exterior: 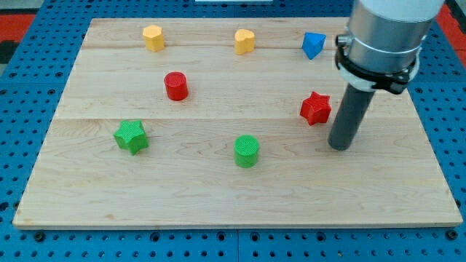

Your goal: Push the blue cube into a blue triangle

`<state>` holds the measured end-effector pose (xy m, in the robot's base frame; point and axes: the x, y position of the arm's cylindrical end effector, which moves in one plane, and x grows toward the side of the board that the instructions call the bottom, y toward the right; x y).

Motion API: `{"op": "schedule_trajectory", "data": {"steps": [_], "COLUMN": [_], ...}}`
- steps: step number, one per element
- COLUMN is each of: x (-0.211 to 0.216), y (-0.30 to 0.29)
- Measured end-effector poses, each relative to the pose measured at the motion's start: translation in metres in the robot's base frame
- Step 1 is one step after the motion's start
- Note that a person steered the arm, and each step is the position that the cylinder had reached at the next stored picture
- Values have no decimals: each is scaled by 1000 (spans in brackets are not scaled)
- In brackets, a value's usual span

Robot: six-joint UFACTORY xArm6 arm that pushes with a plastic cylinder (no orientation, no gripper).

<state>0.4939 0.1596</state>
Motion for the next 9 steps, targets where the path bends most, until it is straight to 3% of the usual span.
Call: {"op": "schedule_trajectory", "data": {"steps": [3,5,7,9], "x": [-54,-57,-105,-105], "y": [41,75,29,19]}}
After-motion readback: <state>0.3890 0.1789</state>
